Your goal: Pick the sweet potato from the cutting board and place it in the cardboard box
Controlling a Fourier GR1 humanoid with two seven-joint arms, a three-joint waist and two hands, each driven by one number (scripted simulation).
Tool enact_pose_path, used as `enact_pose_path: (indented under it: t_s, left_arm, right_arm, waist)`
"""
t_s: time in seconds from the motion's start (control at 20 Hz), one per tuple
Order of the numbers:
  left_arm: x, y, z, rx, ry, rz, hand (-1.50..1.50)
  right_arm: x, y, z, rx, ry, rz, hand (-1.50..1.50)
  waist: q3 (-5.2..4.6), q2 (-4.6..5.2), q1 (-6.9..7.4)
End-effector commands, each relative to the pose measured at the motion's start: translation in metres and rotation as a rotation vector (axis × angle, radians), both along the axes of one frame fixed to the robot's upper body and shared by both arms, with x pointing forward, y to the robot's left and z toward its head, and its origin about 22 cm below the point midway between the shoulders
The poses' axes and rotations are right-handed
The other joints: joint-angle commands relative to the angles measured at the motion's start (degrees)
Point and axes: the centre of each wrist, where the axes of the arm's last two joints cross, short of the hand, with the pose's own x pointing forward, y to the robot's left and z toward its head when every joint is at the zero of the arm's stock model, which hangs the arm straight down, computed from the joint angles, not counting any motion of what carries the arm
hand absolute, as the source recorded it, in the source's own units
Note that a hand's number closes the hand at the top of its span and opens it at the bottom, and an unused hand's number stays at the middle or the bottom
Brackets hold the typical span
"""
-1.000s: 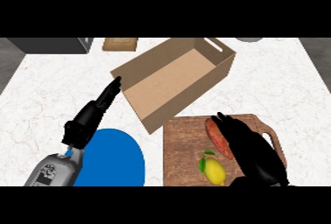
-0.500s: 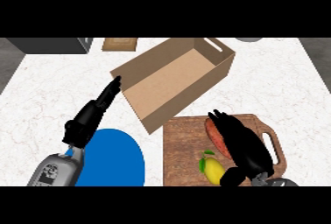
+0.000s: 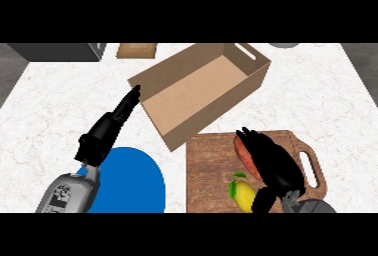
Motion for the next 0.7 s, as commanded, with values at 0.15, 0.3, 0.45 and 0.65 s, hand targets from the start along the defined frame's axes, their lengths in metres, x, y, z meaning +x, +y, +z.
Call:
enact_pose_path:
  t_s: [0.15, 0.3, 0.45, 0.65]
  left_arm:
    - [-0.005, 0.005, 0.005, -0.018, 0.019, -0.014, 0.00]
    - [-0.016, -0.004, -0.004, 0.001, 0.007, -0.011, 0.00]
    - [0.008, 0.014, -0.006, 0.002, 0.004, -0.003, 0.00]
    - [-0.018, 0.000, -0.008, -0.003, -0.004, -0.005, 0.00]
  right_arm:
    - [0.002, -0.002, -0.041, -0.064, 0.055, 0.003, -1.50]
    - [0.013, -0.009, -0.023, -0.032, 0.051, 0.005, -1.50]
    - [0.012, -0.005, -0.029, -0.045, 0.062, 0.004, -1.50]
    - [0.024, 0.006, -0.043, -0.095, 0.060, 0.004, -1.50]
  waist:
    - [0.02, 0.04, 0.16]
    - [0.01, 0.02, 0.08]
    - [0.00, 0.05, -0.05]
    - [0.01, 0.05, 0.27]
